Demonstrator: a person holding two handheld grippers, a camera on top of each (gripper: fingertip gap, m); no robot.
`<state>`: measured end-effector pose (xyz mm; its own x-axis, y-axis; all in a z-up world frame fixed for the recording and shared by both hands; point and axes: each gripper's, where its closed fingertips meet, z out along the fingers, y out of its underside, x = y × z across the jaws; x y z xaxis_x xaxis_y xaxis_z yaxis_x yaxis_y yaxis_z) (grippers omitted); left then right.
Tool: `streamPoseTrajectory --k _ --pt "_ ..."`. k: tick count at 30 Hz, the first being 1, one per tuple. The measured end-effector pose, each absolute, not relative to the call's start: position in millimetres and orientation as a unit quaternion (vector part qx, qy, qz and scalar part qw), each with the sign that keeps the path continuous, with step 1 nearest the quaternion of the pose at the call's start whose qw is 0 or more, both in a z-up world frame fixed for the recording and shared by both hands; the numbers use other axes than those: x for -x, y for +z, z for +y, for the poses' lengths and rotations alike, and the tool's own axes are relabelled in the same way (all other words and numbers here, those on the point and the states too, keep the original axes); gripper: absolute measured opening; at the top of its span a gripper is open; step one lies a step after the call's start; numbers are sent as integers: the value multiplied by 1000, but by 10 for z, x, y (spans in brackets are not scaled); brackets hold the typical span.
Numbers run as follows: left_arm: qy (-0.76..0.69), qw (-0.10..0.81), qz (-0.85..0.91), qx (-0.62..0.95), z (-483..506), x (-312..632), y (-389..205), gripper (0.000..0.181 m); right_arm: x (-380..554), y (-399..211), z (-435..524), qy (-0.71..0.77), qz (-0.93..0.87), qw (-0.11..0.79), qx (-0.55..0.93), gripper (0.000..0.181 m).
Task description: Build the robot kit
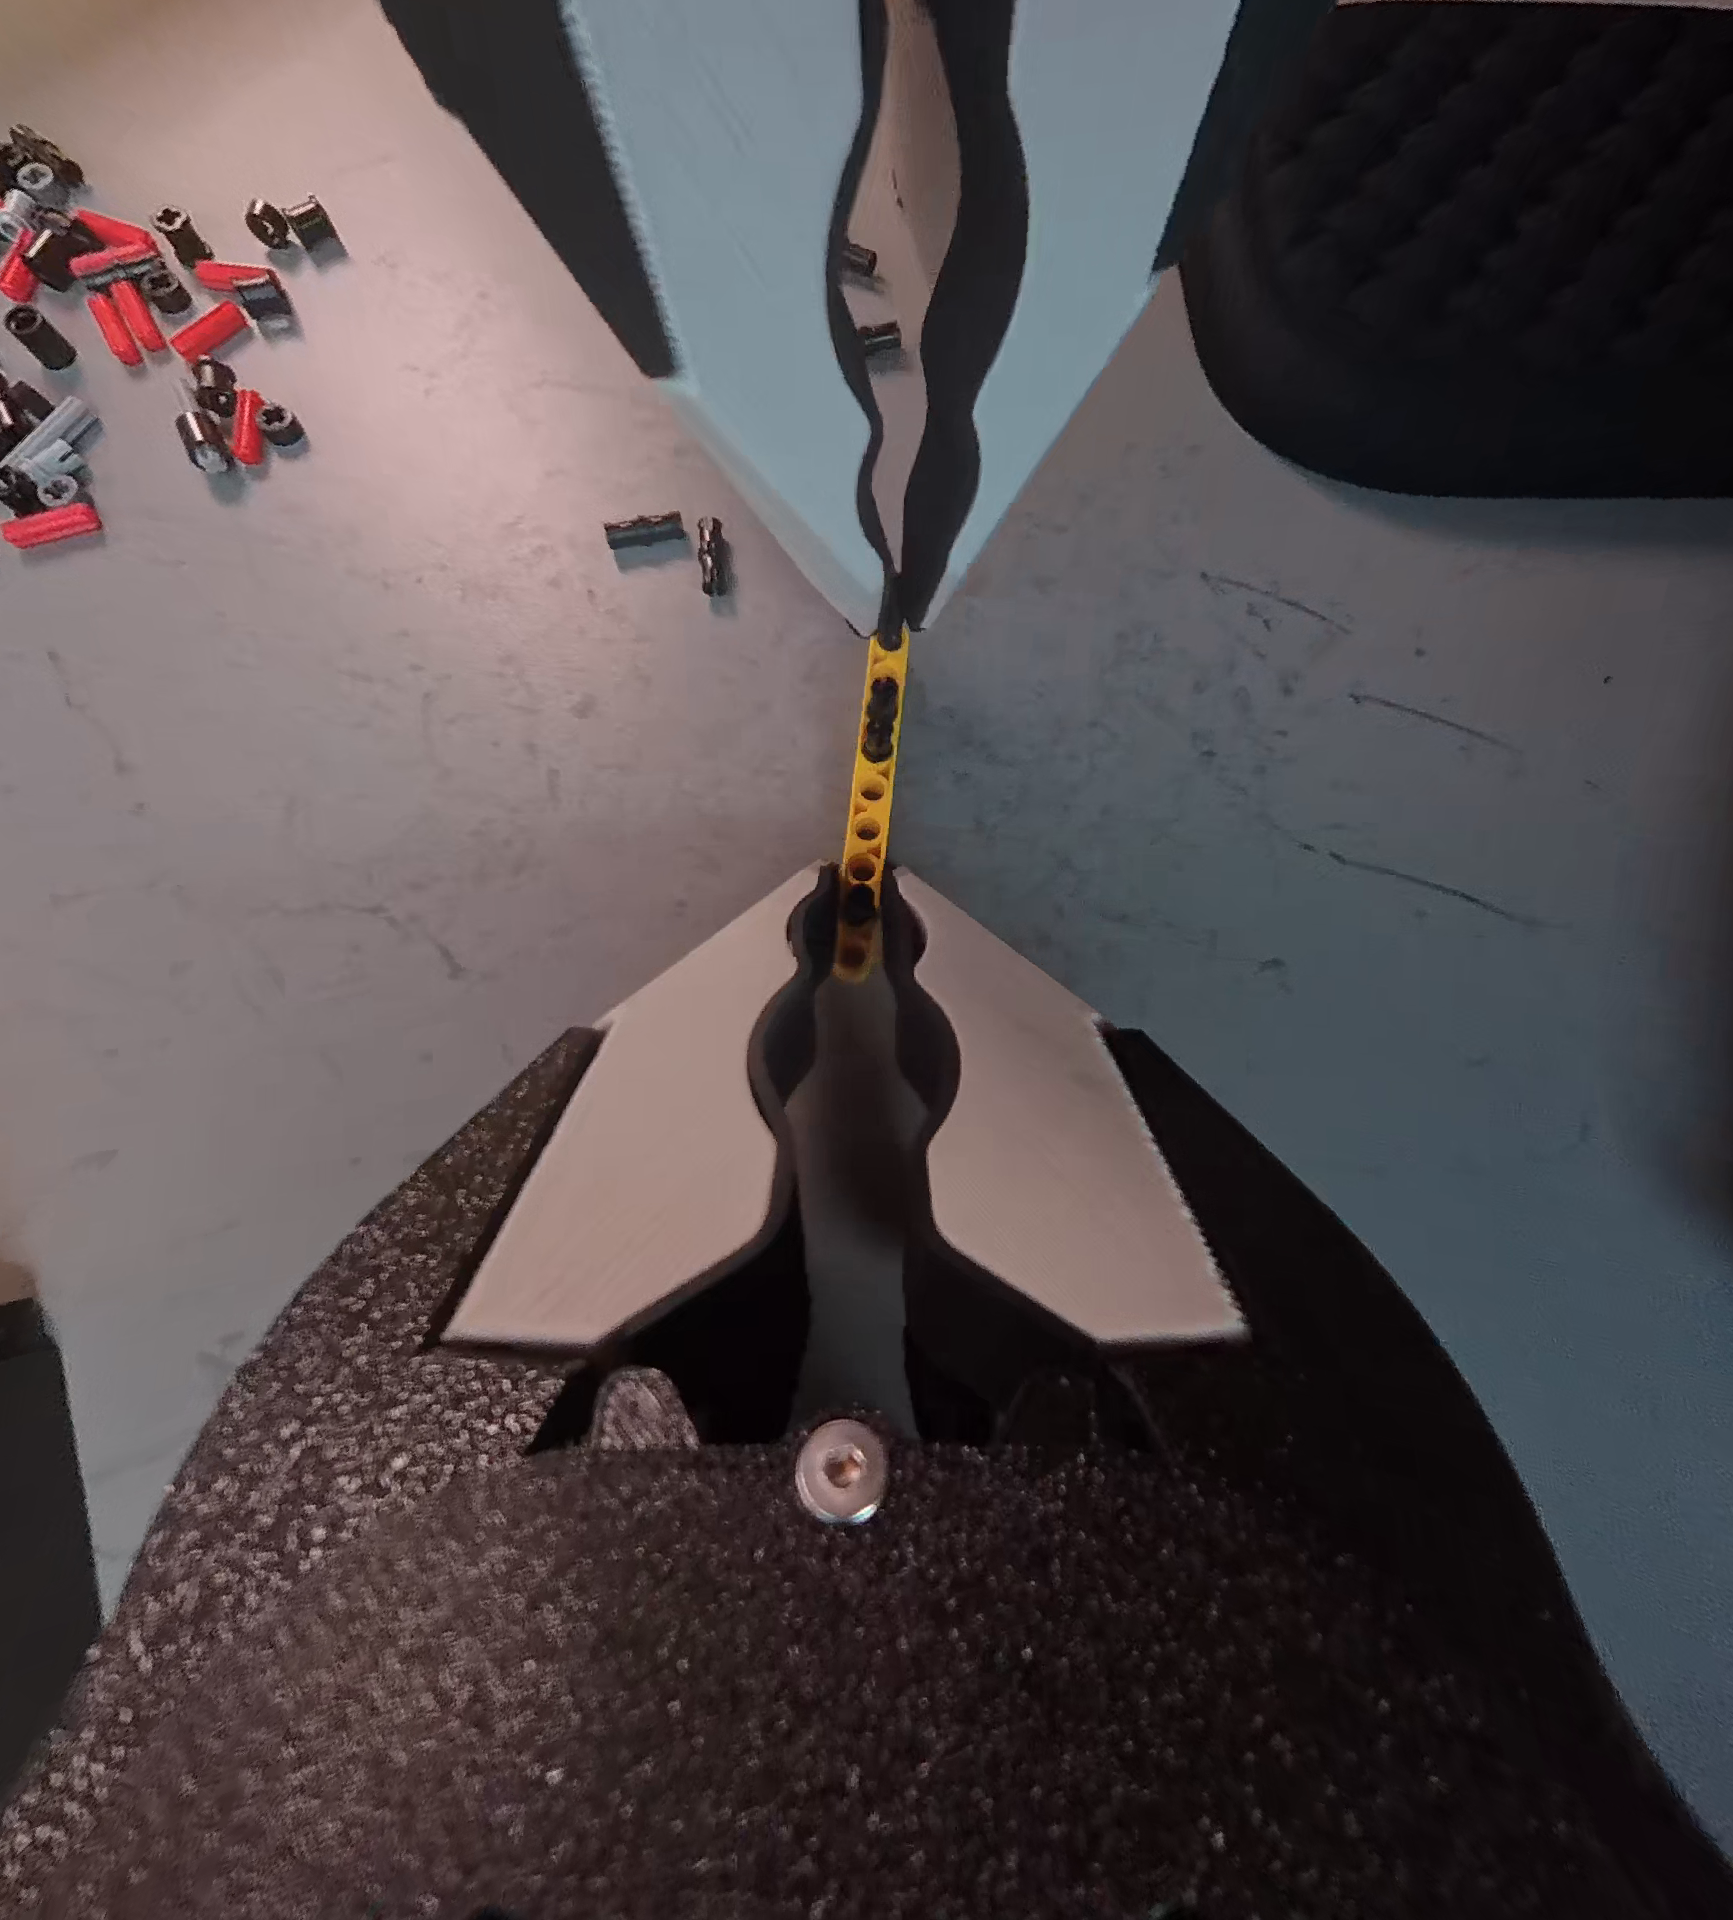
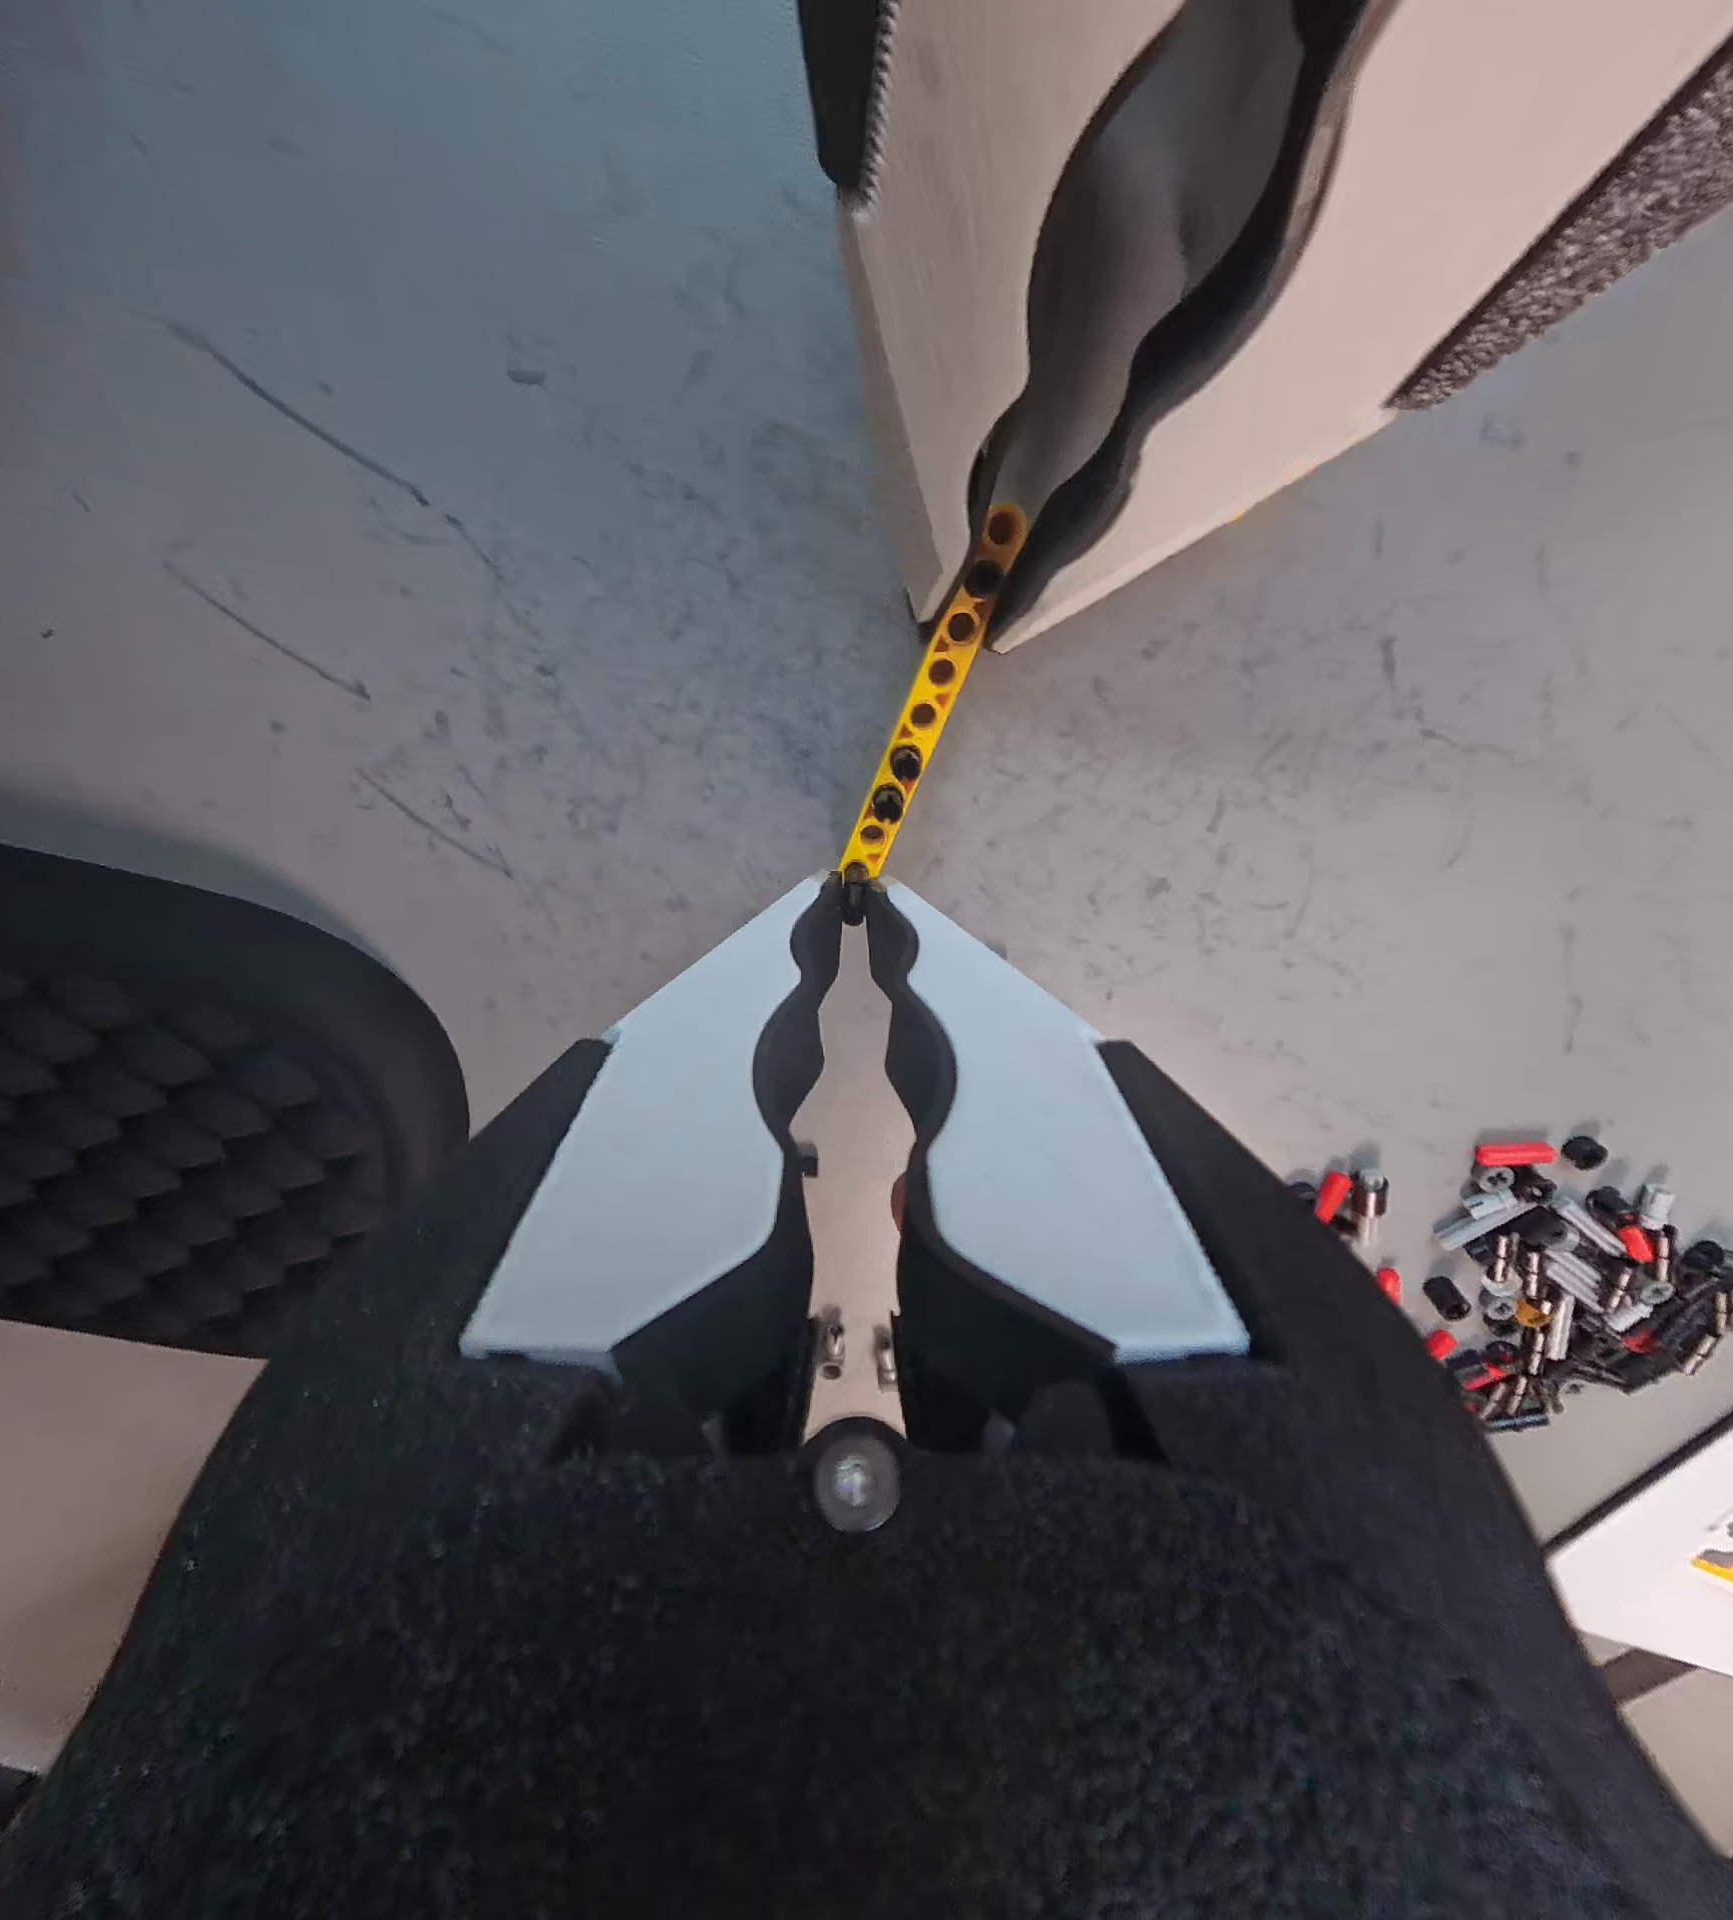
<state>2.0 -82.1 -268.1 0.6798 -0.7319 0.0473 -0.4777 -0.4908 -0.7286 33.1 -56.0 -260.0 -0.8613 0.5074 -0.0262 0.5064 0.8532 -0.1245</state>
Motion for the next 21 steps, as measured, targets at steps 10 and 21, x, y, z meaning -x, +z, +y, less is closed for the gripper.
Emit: streamPoseTrajectory --k 10,21 --pt "-185 353 359 844 -823 -13 -2682 7 -323 -2641 -579 79 -954 17 288 3" --pt "-179 355 367 841 -829 -16 -2683 7 -311 -2542 -550 143 -914 58 374 6"
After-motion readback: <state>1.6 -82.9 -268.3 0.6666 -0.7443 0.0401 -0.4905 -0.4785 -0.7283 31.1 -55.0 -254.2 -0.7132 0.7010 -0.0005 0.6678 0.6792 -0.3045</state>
